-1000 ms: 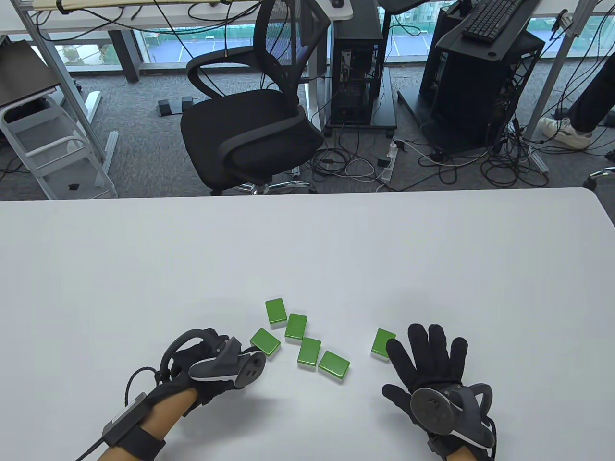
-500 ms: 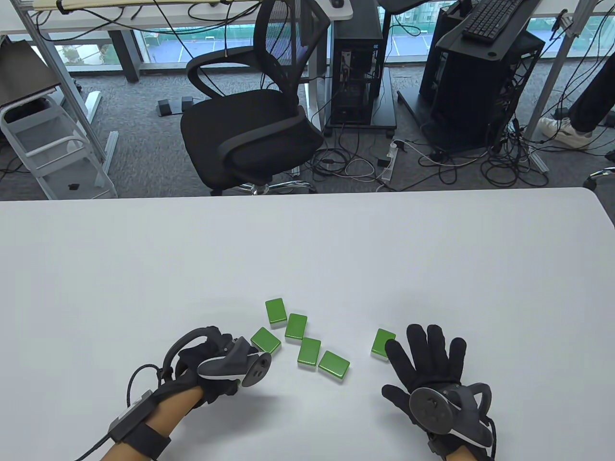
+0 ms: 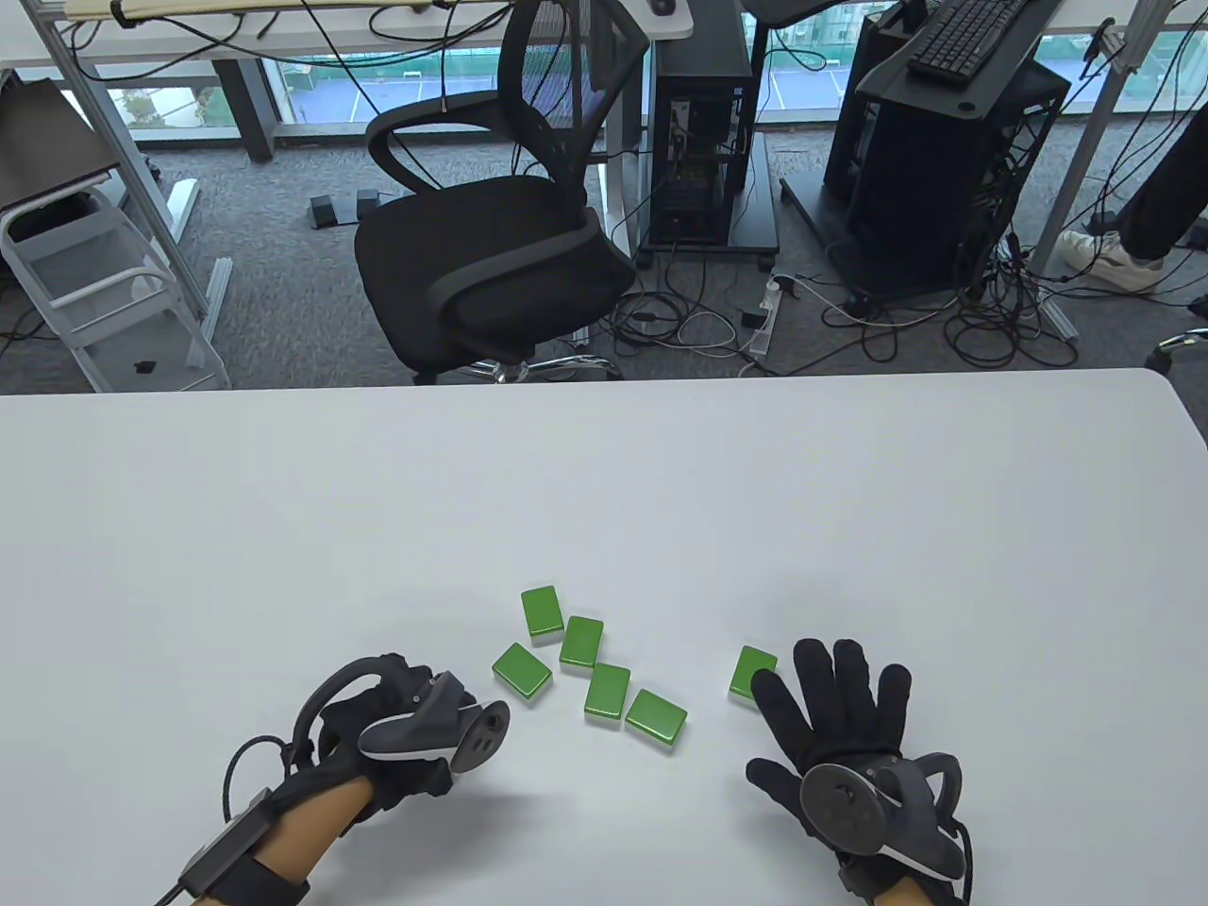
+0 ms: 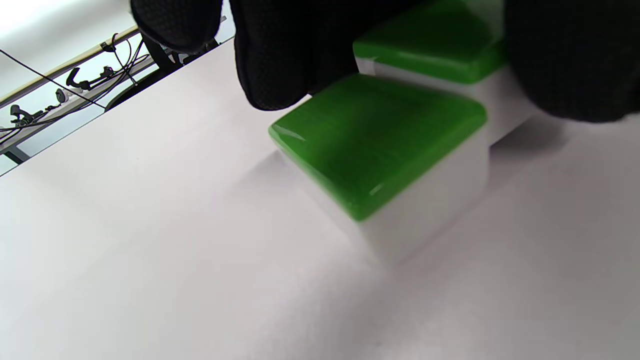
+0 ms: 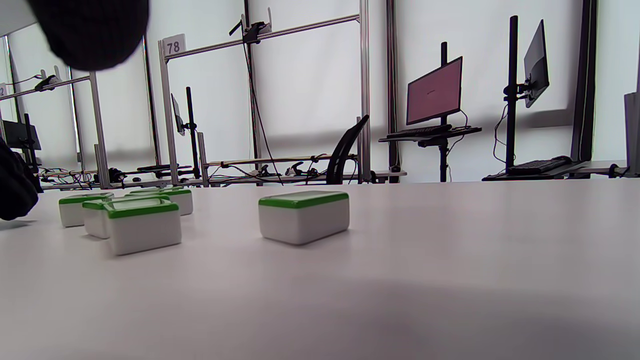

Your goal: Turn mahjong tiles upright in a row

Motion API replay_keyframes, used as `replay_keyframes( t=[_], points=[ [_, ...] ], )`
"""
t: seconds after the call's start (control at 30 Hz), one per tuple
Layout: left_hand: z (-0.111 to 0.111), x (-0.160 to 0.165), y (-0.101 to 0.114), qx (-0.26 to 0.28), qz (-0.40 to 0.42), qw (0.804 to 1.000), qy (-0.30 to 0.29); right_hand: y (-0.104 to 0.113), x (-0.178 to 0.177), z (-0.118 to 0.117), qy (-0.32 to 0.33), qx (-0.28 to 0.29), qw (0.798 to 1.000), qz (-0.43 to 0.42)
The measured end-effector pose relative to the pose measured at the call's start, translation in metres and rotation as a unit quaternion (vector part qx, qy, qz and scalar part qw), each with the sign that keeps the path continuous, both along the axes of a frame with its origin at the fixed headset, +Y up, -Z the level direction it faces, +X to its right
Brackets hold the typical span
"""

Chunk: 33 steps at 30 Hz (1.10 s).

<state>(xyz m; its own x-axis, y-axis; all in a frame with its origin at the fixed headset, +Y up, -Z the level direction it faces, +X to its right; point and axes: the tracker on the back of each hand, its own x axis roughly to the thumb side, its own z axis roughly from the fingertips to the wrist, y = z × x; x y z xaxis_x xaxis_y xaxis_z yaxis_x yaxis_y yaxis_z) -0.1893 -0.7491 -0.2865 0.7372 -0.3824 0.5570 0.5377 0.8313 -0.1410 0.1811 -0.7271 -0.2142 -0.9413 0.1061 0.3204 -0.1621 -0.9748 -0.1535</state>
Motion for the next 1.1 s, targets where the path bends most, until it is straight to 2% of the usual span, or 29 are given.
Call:
replay_keyframes(
  t=[0.4, 0.5, 0.6, 0.67, 0.83, 1.0, 1.1],
  points=[
    [0.000, -0.009, -0.006, -0.019, 0.023, 0.999, 0.026, -0.001, -0.001, 0.000, -0.001, -0.003, 1.000, 0.001],
    [-0.001, -0.010, -0.001, -0.046, 0.021, 0.998, 0.038, -0.001, 0.000, 0.000, -0.001, -0.004, 1.000, 0.002],
    [-0.006, -0.008, 0.011, -0.063, 0.061, 0.994, 0.064, -0.001, 0.000, 0.000, -0.001, -0.004, 1.000, -0.001],
    [-0.008, -0.005, 0.019, -0.050, 0.079, 0.993, 0.072, -0.001, 0.000, 0.000, -0.001, -0.004, 1.000, -0.003],
    [-0.014, 0.015, 0.031, 0.031, 0.109, 0.992, 0.062, -0.001, 0.000, 0.000, 0.001, 0.000, 1.000, -0.010],
    [-0.021, 0.040, 0.024, 0.100, 0.123, 0.985, 0.061, 0.000, -0.001, 0.000, 0.004, 0.006, 1.000, -0.011],
    [-0.027, 0.055, 0.016, 0.097, 0.112, 0.986, 0.075, 0.000, -0.001, 0.000, 0.006, 0.007, 1.000, -0.017]
  ],
)
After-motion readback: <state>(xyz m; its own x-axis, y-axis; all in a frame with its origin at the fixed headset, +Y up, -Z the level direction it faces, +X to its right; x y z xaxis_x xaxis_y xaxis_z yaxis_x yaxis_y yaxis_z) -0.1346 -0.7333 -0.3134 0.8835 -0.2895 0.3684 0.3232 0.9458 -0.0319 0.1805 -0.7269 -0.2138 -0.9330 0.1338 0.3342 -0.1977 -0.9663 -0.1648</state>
